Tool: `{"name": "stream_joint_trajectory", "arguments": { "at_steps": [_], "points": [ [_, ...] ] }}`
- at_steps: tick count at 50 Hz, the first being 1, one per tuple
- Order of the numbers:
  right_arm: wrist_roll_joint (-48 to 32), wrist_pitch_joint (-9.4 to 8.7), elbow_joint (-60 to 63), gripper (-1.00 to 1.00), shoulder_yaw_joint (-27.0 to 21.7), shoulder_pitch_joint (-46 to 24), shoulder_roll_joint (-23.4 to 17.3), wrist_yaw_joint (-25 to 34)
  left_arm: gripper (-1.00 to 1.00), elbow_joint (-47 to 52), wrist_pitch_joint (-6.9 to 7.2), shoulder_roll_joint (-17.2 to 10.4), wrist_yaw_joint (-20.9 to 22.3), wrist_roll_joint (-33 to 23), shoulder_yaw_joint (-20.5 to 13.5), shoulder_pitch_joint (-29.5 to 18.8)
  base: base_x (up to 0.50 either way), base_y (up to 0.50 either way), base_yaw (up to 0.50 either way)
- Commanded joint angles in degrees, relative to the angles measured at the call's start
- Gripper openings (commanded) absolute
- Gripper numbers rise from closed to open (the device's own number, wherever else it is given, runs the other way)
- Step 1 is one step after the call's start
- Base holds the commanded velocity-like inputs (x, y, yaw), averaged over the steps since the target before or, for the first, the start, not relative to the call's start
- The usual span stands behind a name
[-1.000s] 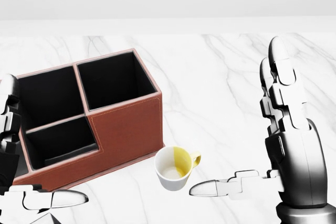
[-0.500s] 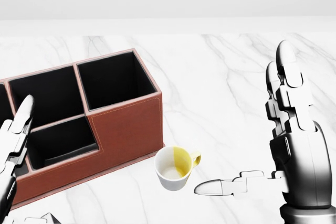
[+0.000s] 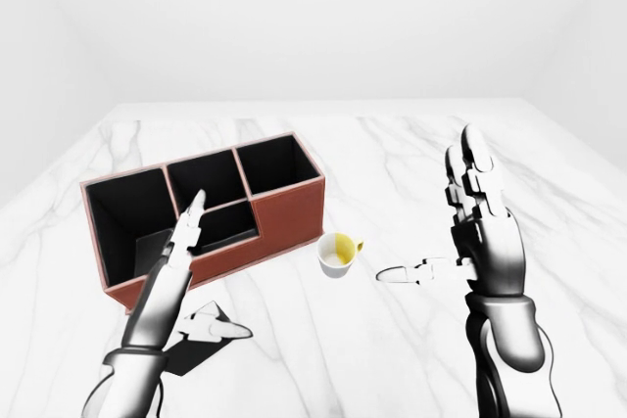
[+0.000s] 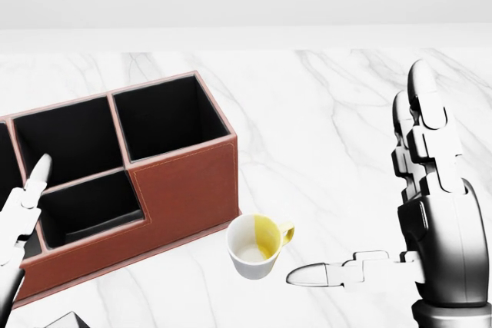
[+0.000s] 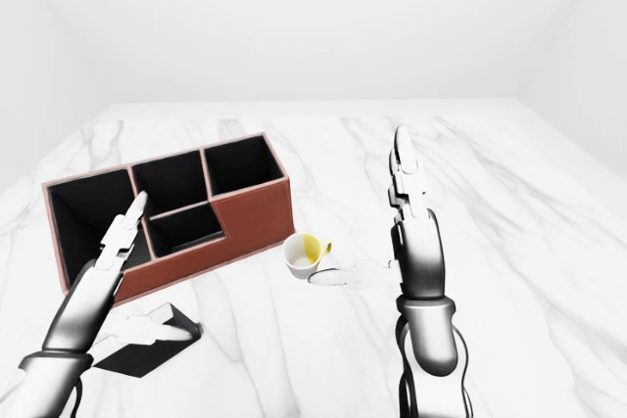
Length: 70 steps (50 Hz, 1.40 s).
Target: Pick up the book and place it in the front compartment of the caddy.
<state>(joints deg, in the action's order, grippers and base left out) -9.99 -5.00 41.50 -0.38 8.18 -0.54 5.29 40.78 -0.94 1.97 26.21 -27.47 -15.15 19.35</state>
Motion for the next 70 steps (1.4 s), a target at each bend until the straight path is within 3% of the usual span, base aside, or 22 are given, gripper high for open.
{"name": "stream_joint_trajectory", "arguments": {
  "at_steps": [1, 2, 6, 8, 19, 20, 25, 28, 29, 30, 38, 39, 40, 53, 56, 63, 64, 70],
  "points": [
    [-0.2, 0.00, 0.3, 1.00, -0.1, -0.1, 0.0, 0.0, 1.00, -0.8, -2.44, 0.3, 0.5, -2.3, -1.2, 0.3, 0.00, 0.00, 0.00],
    [-0.2, 0.00, 0.0, 1.00, -0.2, 0.0, 0.0, 0.0, 1.00, -1.9, -4.06, -0.4, -0.1, -3.8, -1.3, 1.3, 0.00, 0.00, 0.00],
    [-0.2, 0.00, 0.1, 1.00, -0.2, -0.1, 0.0, 0.0, 1.00, -4.9, -4.06, 0.4, -1.5, -4.4, -1.8, 2.1, 0.00, 0.00, 0.00],
    [-0.2, 0.00, -0.2, 1.00, -0.1, -0.1, 0.0, -0.1, 1.00, -1.5, -4.06, 0.6, 1.2, -4.6, -2.5, 1.4, 0.00, 0.00, 0.00],
    [-0.1, 0.00, -0.9, 1.00, -0.4, 0.0, 0.1, -0.2, 1.00, -3.3, -4.06, 0.9, 0.8, -6.0, -3.4, 1.0, 0.00, 0.00, 0.00],
    [0.0, 0.00, -1.0, 1.00, -0.5, 0.2, 0.1, -0.2, 1.00, -7.8, -4.06, 0.7, -2.2, -6.6, -3.5, 2.0, 0.00, 0.00, 0.00],
    [0.1, 0.00, -1.0, 1.00, -0.7, 0.3, 0.0, -0.2, 1.00, -9.1, -4.06, 0.8, -3.0, -7.3, -3.6, 2.1, 0.00, 0.00, 0.00],
    [0.1, 0.00, -1.0, 1.00, -0.8, 0.3, 0.0, -0.2, 1.00, -9.2, -4.06, 0.8, -3.0, -7.3, -3.7, 2.1, 0.00, 0.00, 0.00],
    [0.2, 0.00, -1.0, 1.00, -0.8, 0.3, 0.1, -0.2, 1.00, -5.1, -4.06, 0.9, -0.1, -7.1, -4.0, 1.1, 0.00, 0.00, 0.00],
    [0.1, 0.00, -1.0, 1.00, -0.7, 0.2, 0.1, -0.2, 1.00, -4.8, -4.06, 0.8, 0.1, -7.3, -4.3, 1.2, 0.00, 0.00, 0.00],
    [0.1, 0.00, -1.1, 1.00, -0.7, 0.2, 0.1, -0.3, 1.00, -5.7, -4.06, 0.7, -0.1, -7.9, -4.6, 1.0, 0.00, 0.00, 0.00],
    [0.1, 0.00, -1.2, 1.00, -0.7, 0.2, 0.1, -0.3, 1.00, -11.3, -4.06, 0.3, -3.6, -8.7, -4.6, 1.6, 0.00, 0.00, 0.00],
    [0.2, 0.00, -1.3, 1.00, -0.9, 0.2, 0.1, -0.3, 1.00, -11.9, -4.06, 0.2, -3.9, -8.8, -4.6, 1.7, 0.00, 0.00, 0.00],
    [0.1, 0.00, -1.4, 1.00, -0.8, 0.2, 0.1, -0.5, 1.00, -12.8, -4.06, 0.2, -3.8, -10.1, -4.9, 2.4, 0.00, 0.00, 0.00],
    [0.2, 0.00, -1.2, 1.00, -1.1, 0.2, 0.1, -0.4, 1.00, -11.5, -4.06, 0.2, -2.1, -10.0, -5.1, 1.8, 0.00, 0.00, 0.00],
    [0.2, 0.00, -0.9, 1.00, -1.0, -0.1, 0.1, -0.4, 1.00, -14.0, -4.06, 0.1, -3.4, -10.5, -5.2, 2.5, 0.00, 0.00, 0.00],
    [0.2, 0.00, -1.2, 1.00, -1.1, -0.1, 0.1, -0.4, 1.00, -14.5, -4.06, 0.1, -4.1, -12.6, -5.6, 3.1, 0.00, 0.00, 0.00],
    [0.1, 0.00, -1.1, 1.00, -1.0, -0.2, 0.0, -0.3, 1.00, -15.2, -4.06, 0.3, -3.3, -12.8, -5.8, 3.2, 0.00, 0.00, 0.00]
  ]
}}
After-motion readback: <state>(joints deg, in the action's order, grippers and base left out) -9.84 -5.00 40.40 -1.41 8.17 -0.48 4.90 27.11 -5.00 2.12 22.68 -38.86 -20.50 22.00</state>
